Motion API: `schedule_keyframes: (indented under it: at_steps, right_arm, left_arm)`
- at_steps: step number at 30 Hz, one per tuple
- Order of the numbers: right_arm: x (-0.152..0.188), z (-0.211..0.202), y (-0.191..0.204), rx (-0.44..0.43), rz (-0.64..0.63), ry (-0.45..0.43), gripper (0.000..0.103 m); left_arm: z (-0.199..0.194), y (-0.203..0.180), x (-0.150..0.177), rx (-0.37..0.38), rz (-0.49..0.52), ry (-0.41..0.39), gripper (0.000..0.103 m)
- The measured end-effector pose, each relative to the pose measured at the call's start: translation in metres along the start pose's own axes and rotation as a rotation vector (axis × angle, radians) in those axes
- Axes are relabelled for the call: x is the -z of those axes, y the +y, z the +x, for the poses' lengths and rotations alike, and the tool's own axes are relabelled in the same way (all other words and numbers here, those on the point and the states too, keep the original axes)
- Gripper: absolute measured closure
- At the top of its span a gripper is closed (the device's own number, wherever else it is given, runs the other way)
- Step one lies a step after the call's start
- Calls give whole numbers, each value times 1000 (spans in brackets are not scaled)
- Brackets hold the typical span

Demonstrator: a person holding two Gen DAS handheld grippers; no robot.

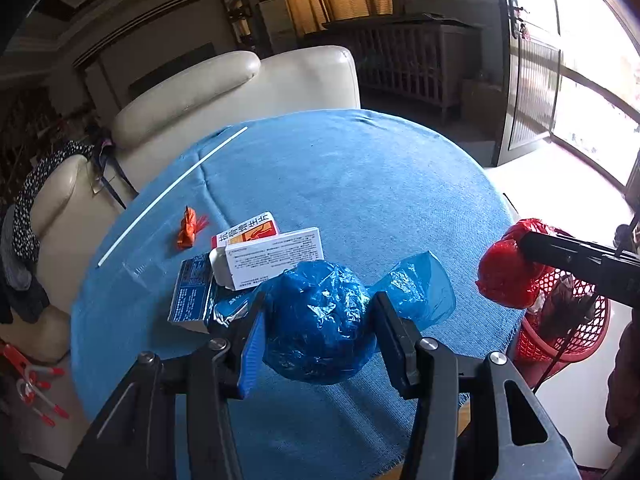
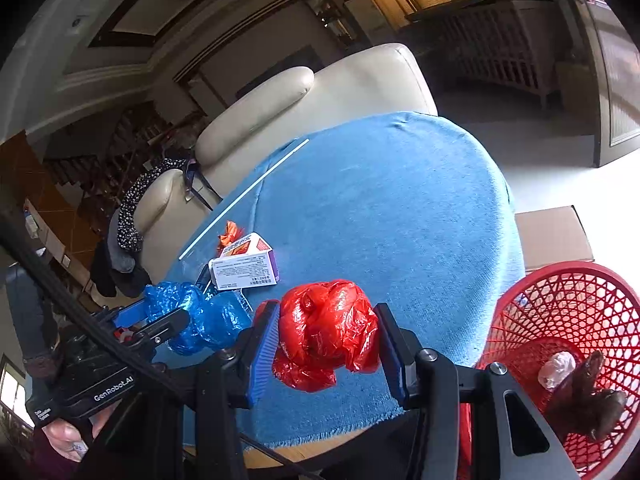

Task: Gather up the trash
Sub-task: 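Carry the red bag into the red wastebasket with the right tool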

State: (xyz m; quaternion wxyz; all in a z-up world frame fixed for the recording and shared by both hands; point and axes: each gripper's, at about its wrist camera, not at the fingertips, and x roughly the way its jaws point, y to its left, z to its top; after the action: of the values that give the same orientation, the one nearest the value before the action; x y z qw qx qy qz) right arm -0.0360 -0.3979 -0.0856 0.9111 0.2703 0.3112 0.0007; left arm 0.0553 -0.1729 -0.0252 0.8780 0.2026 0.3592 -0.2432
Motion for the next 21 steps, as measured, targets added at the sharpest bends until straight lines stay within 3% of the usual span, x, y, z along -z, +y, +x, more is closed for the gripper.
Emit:
schedule_keyframes:
  at_steps: [21]
  right_arm:
    - [5, -34, -39, 48, 74, -47, 53]
  left_arm:
    - [6, -44, -12, 28, 102, 3, 50]
